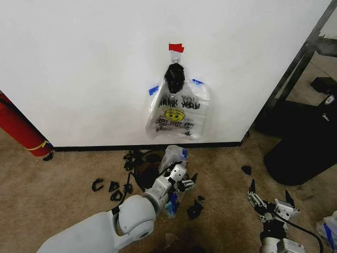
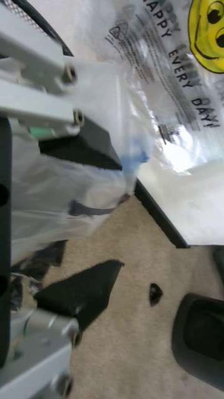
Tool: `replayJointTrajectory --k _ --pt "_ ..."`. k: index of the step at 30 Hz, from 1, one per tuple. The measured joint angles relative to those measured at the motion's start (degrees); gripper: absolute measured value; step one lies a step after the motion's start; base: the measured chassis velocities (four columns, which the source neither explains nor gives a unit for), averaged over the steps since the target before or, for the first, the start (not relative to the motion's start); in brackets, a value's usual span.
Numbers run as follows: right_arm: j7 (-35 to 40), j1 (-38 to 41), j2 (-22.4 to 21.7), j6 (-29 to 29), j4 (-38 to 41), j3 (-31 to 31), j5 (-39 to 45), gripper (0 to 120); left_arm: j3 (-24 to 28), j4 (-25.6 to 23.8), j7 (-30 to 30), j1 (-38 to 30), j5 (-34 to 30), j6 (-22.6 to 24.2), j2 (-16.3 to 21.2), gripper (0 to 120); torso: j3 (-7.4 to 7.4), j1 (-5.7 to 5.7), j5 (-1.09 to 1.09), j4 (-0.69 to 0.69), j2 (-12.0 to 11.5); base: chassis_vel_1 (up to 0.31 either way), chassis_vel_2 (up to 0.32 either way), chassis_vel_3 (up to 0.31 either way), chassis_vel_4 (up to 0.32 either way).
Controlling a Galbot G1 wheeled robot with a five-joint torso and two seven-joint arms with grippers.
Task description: Pick up the garbage bag from the wall and place it over the trash bin.
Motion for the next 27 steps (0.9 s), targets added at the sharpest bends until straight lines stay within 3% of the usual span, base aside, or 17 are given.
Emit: replayJointTrajectory --k 9,15,23,27 --pt "-0.3 0.8 -0.6 -0.7 0.8 0.0 0.5 100 -0.7 0.7 -1.3 1.2 -1.4 0.7 0.0 22 0.0 0.0 0.0 -0.01 0.0 0.0 0.0 0.0 0.0" --pt "-0.7 1.4 -0.9 -1.1 -0.1 -0.5 0.5 100 -2.3 0.1 -5.9 2.9 -6.6 1.1 -0.8 2 0.0 0.0 0.01 -0.01 0.0 0.0 0.0 0.0 0.0" --pt "-0.7 3.6 -2.9 -4.8 -0.2 -4.4 1.8 100 -9.2 -2.0 -12.9 7.8 -10.4 2.0 -1.3 0 0.0 0.0 -0.01 -0.01 0.0 0.0 0.0 0.0 0.0" --pt "-0.8 7.6 -5.8 -12.3 1.3 -8.4 8.6 100 -14.9 -3.7 -14.1 10.6 -12.2 1.1 -0.8 0 0.0 0.0 0.0 -0.01 0.0 0.0 0.0 0.0 0.0"
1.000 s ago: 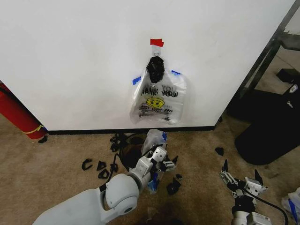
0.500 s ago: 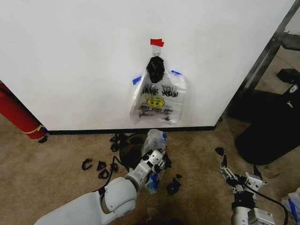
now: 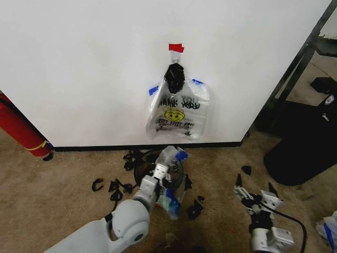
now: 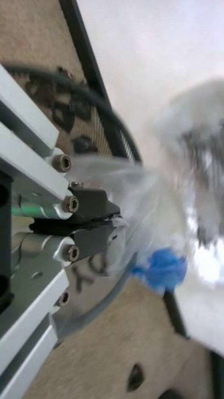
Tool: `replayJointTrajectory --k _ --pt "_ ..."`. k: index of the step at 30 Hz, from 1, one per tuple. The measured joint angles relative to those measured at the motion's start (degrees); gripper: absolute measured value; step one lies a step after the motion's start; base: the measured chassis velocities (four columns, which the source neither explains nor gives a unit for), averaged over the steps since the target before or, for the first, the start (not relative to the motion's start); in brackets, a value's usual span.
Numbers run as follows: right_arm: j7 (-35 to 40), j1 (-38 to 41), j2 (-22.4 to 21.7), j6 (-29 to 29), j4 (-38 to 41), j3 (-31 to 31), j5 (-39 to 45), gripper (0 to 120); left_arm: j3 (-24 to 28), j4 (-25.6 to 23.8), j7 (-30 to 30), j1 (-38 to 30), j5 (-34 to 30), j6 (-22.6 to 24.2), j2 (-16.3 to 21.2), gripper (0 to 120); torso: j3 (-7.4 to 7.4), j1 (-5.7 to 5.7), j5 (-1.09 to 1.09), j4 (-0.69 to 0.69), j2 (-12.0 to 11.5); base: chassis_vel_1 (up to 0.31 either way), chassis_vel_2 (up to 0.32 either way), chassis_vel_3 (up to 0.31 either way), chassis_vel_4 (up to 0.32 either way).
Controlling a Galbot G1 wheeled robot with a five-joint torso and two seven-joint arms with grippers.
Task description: Pick up the garbage bag from the wall and place it over the trash bin.
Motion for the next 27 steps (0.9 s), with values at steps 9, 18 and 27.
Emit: replayJointTrajectory --k 9,18,27 --pt "-2.2 10.5 -7.9 -12.3 -1.3 -3.7 15.3 100 0.6 -0.1 -0.4 -1.3 -2.7 -1.1 -0.4 0 0.0 0.0 0.0 0.0 0.0 0.0 0.0 0.0 0.0" --pt "5.4 20.6 -9.6 -26.0 -1.4 -6.4 33.7 100 2.9 -0.1 0.0 -1.9 -2.7 -1.2 -0.6 0 0.01 0.0 0.0 -0.01 0.0 0.0 0.0 0.0 0.0" --pt "22.7 33.7 -7.0 -33.4 -4.9 -13.3 47.8 100 1.3 -0.8 0.2 -1.3 -2.7 -1.4 -0.4 0 0.0 0.0 0.0 0.0 0.0 0.0 0.0 0.0 0.0"
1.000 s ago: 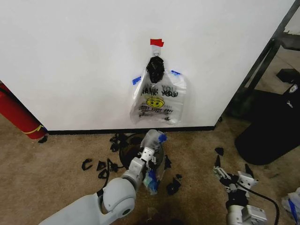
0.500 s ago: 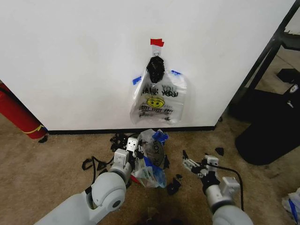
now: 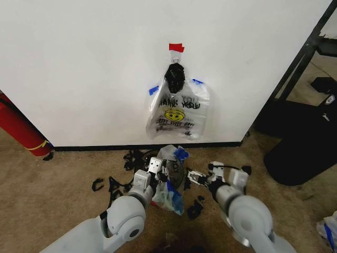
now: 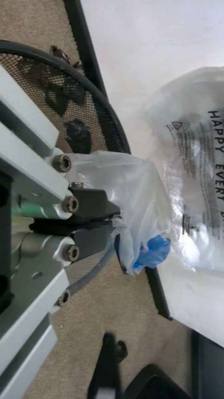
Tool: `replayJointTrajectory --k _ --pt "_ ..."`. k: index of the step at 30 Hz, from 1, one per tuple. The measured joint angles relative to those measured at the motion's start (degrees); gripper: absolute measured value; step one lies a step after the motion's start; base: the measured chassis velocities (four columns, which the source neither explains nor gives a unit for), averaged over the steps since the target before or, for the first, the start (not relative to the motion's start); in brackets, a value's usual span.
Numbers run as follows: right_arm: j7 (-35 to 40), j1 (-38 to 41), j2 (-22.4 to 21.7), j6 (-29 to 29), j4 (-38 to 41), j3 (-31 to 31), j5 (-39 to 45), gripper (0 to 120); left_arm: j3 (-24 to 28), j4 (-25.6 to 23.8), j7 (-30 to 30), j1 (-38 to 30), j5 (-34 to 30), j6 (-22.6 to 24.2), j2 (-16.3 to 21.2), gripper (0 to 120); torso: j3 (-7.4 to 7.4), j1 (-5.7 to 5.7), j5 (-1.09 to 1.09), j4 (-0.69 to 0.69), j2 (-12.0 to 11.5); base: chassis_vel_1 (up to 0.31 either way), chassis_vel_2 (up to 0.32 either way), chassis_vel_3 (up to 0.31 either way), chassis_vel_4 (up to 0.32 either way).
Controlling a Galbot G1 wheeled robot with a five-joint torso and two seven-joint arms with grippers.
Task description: Pick up the garbage bag from the wall and place it over the trash bin.
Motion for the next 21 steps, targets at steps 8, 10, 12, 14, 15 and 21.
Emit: replayJointTrajectory --k 8,10,12,14,15,21 --pt "16.2 7.9 4.1 -0.6 -4.8 -4.9 10.6 100 -1.7 -0.7 0.2 1.4 0.1 -0.1 0.2 0 0.0 0.0 0.0 0.0 0.0 0.0 0.0 0.0 0.0" --pt "18.8 8.9 4.4 -0.1 -5.4 -5.6 13.4 100 -2.0 -0.8 0.2 1.6 0.1 -0.2 0.3 0 0.0 0.0 0.0 0.01 0.0 0.0 0.0 0.0 0.0" --pt "19.4 9.2 4.4 0.1 -5.7 -5.9 14.0 100 -2.1 -0.8 0.3 1.7 0.1 -0.3 0.4 0 0.0 0.0 -0.01 0.01 0.0 0.0 0.0 0.0 0.0" --pt "20.2 9.7 4.5 0.4 -6.4 -6.6 14.7 100 -2.2 -0.9 0.3 1.8 0.1 -0.6 0.4 0 0.0 0.0 -0.01 0.0 0.0 0.0 0.0 0.0 0.0" --pt "20.6 10.2 4.7 0.5 -7.2 -7.1 15.1 100 -2.2 -0.9 0.3 1.9 0.1 -0.8 0.2 0 0.0 0.0 0.0 0.0 0.0 0.0 0.0 0.0 0.0" --pt "22.7 12.2 6.5 -0.1 -10.1 -8.2 16.1 100 -2.2 -0.7 0.5 1.9 0.1 -0.9 -0.1 0 0.0 0.0 0.0 0.0 0.0 0.0 0.0 0.0 0.0"
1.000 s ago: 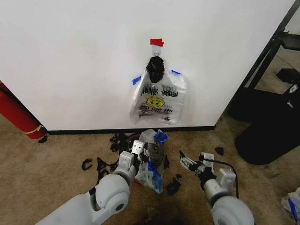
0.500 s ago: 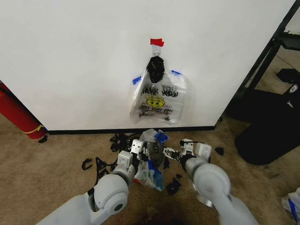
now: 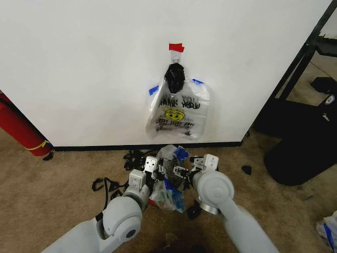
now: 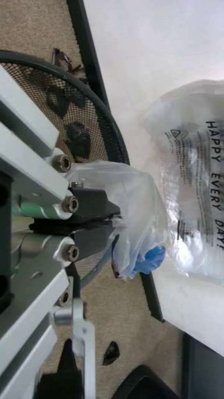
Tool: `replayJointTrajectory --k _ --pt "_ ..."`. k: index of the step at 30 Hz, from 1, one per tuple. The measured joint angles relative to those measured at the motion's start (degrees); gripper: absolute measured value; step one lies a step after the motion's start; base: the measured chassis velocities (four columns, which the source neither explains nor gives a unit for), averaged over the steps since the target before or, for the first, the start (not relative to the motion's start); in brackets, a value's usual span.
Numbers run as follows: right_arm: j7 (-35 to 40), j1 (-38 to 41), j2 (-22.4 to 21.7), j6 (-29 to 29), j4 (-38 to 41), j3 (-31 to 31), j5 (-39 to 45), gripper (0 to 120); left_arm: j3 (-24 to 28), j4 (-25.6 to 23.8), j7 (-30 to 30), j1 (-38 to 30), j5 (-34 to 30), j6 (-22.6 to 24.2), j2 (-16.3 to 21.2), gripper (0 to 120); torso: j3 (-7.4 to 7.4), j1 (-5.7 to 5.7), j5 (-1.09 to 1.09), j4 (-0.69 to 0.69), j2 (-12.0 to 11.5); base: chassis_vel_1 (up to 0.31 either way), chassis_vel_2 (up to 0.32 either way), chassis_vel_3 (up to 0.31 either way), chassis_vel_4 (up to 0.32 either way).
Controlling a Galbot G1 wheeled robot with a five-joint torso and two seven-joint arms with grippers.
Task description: Pick up the garbage bag from the wall and place it over the trash bin.
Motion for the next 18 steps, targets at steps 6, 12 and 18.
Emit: replayJointTrajectory --k 6,12,18 --pt "1.2 2.0 0.4 -0.7 -2.9 -0.9 0.5 100 0.0 0.6 0.0 0.0 0.0 -0.2 -0.6 0 0.0 0.0 0.0 0.0 0.0 0.0 0.0 0.0 0.0" --pt "2.6 4.6 1.7 -1.6 -5.9 -1.9 1.7 100 0.4 1.0 -0.3 -0.2 -1.3 -0.3 -1.1 0 0.0 0.0 0.0 0.0 0.0 0.0 0.0 0.0 0.0" --pt "3.6 6.0 4.6 -1.9 -9.9 -3.5 1.2 86 0.9 1.0 -0.7 -0.8 -2.4 -0.3 -1.0 0 0.0 0.0 0.0 0.01 0.0 0.0 0.0 0.0 0.0"
